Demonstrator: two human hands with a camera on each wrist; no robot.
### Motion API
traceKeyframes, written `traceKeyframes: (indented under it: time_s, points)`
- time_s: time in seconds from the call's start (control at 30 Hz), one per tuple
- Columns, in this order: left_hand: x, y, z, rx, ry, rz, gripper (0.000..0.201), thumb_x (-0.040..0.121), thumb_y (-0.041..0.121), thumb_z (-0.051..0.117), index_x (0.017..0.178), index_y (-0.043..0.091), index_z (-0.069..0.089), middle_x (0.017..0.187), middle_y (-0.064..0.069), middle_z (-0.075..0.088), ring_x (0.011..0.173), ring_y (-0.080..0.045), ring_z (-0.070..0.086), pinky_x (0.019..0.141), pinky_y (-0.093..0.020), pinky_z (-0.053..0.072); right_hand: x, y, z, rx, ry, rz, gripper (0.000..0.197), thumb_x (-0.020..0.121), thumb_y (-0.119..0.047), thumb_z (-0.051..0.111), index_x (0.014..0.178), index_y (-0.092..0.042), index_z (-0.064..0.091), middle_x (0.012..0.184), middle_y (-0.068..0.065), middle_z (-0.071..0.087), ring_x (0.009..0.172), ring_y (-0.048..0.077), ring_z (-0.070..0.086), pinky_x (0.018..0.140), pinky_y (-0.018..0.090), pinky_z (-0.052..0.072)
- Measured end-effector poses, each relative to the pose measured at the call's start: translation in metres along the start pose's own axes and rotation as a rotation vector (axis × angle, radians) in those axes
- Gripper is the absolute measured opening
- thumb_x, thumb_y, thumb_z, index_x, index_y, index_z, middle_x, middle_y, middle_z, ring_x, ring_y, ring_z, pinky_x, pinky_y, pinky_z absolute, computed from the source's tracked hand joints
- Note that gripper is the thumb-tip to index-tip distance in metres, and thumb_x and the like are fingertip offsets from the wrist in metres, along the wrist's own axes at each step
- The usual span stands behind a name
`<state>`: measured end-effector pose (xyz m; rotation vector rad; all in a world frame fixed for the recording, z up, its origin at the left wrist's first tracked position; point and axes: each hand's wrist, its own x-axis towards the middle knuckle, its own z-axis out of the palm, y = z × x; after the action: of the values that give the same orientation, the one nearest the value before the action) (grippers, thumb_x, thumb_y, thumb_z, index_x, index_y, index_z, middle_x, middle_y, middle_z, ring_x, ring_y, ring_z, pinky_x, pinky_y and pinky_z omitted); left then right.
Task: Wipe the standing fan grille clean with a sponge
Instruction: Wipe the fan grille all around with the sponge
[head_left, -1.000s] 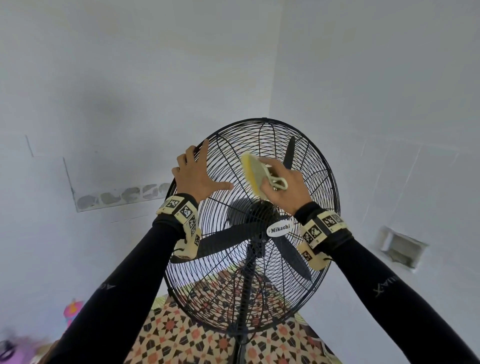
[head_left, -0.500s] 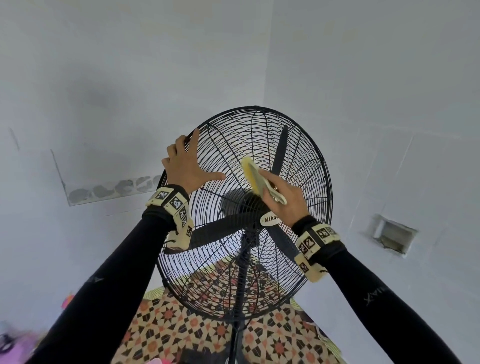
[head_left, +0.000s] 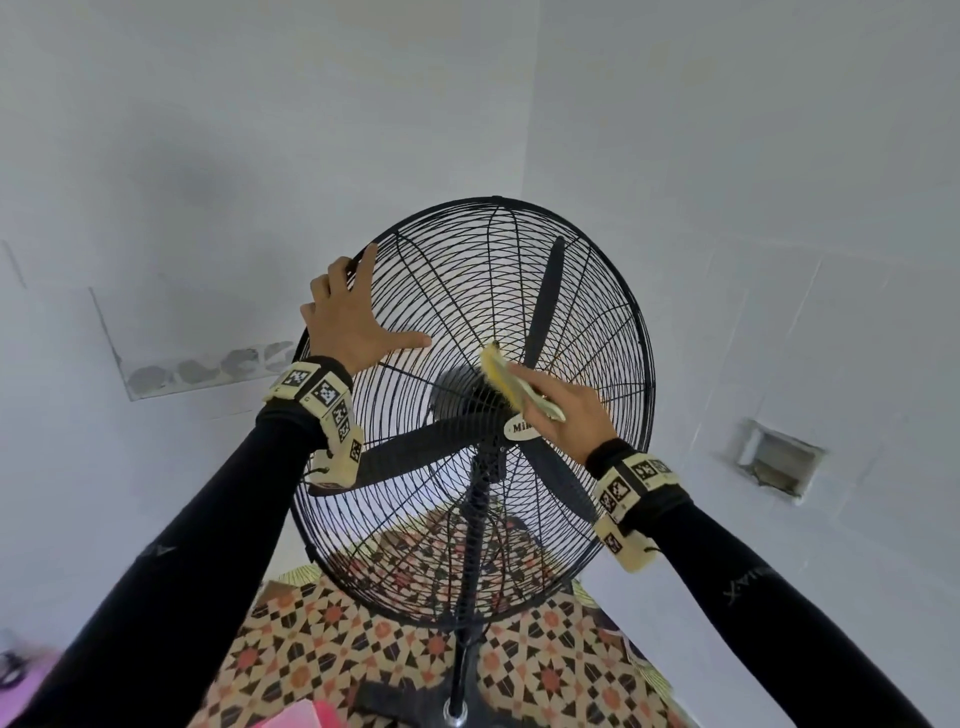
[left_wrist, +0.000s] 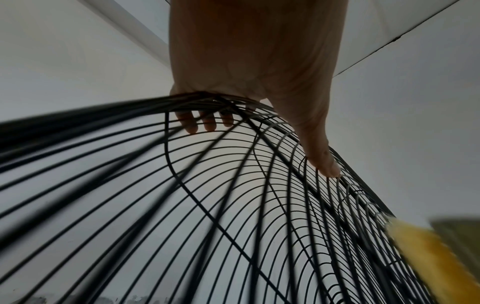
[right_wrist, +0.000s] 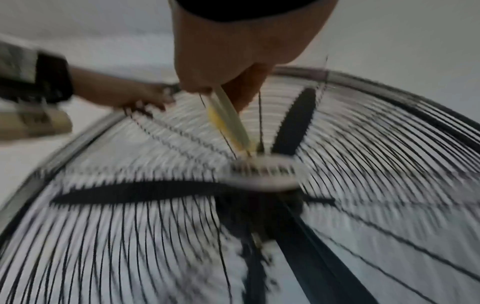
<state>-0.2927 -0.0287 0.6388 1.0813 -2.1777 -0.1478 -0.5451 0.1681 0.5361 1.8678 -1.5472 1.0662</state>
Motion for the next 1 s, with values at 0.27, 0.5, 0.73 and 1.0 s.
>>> traceKeyframes:
  time_s: [0.27, 0.5, 0.73, 1.0]
  points:
    - [0.000, 0.002, -0.001, 0.013, 0.005, -0.005, 0.142, 0.055, 0.091, 0.073, 0.165, 0.036, 0.002, 0.168, -0.012, 0.016, 0.150, -0.041, 0.020, 0.114, -0.068, 0.029, -0.026, 0.015, -0.011, -0.069, -0.111, 0.104, 0.045, 0.095, -0.040, 0.051, 0.134, -0.021, 0.062, 0.087, -0.004, 0.070, 0.049, 0.012, 0.063, 0.045, 0.025, 0.056]
    - [-0.002, 0.004, -0.002, 0.025, 0.008, -0.015, 0.144, 0.049, 0.095, 0.065, 0.165, 0.035, 0.004, 0.167, -0.013, 0.017, 0.150, -0.041, 0.022, 0.113, -0.068, 0.031, -0.025, 0.017, -0.018, -0.092, -0.176, 0.155, 0.033, 0.092, -0.029, 0.061, 0.122, -0.017, 0.068, 0.063, 0.001, 0.069, 0.040, 0.011, 0.056, 0.039, 0.027, 0.053]
    - [-0.003, 0.008, -0.004, 0.038, 0.002, -0.031, 0.144, 0.050, 0.094, 0.068, 0.165, 0.036, 0.003, 0.168, -0.013, 0.016, 0.151, -0.041, 0.020, 0.115, -0.070, 0.029, -0.027, 0.018, -0.017, -0.015, -0.286, 0.291, 0.024, 0.090, -0.024, 0.068, 0.114, -0.025, 0.070, 0.054, -0.014, 0.057, 0.036, 0.001, 0.044, 0.038, 0.018, 0.045]
    - [-0.007, 0.013, -0.003, 0.069, 0.002, -0.052, 0.145, 0.049, 0.094, 0.066, 0.165, 0.035, 0.003, 0.168, -0.009, 0.016, 0.145, -0.046, 0.031, 0.113, -0.067, 0.033, -0.035, 0.024, -0.018, -0.073, -0.290, 0.208, 0.028, 0.094, -0.027, 0.064, 0.121, -0.021, 0.069, 0.065, -0.009, 0.065, 0.039, -0.003, 0.042, 0.041, 0.018, 0.049]
